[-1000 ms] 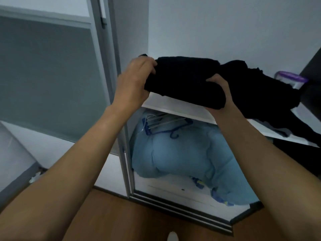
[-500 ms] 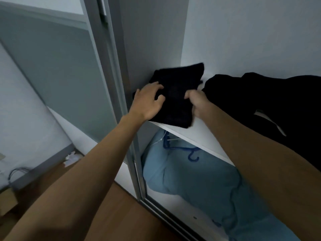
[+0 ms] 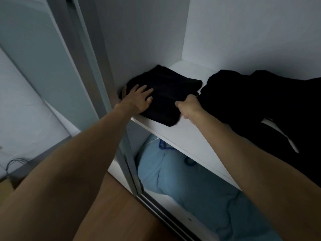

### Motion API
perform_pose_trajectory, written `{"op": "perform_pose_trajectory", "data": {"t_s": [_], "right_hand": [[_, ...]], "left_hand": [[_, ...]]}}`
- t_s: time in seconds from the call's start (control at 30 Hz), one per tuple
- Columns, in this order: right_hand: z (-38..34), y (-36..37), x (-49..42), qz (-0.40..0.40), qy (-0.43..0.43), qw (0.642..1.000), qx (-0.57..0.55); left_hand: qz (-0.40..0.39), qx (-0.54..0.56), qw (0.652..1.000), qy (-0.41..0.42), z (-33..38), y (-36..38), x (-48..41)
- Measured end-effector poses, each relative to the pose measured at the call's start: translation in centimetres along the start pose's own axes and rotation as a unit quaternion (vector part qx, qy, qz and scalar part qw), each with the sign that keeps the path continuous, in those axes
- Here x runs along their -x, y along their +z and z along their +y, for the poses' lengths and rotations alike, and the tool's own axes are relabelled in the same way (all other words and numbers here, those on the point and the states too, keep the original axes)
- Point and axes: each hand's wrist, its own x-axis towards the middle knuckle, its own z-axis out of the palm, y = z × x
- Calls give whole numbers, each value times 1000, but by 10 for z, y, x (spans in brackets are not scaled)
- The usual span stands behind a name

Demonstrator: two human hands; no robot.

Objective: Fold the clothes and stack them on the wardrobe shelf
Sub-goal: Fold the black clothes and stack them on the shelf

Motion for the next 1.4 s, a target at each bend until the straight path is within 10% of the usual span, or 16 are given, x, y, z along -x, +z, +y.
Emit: {"op": "perform_pose_trajectory", "data": {"t_s": [0.2, 0.43, 0.63, 0.73, 0.9, 1.2, 1.4], "right_hand": [[12, -28, 23, -16, -56, 998, -34], [26, -118, 68, 225, -176, 956, 61], [83, -201, 98, 293, 52, 906, 300], [104, -215, 101, 297, 85, 928, 210], [106, -224, 98, 335, 84, 934, 86], [59, -216, 77, 389, 165, 861, -284], [21, -199, 88, 418, -12, 864, -281]], "left_hand": [[-17, 45, 998, -43, 35, -24, -7], [48, 258, 946, 188, 126, -31, 11], [-31, 224, 931, 287, 211, -32, -4], [-89, 179, 931, 306, 240, -10, -12], [64, 288, 919, 260, 249, 3, -25], [-96, 423, 874, 217, 243, -9, -31], [-122, 551, 794, 227, 237, -29, 0]]}}
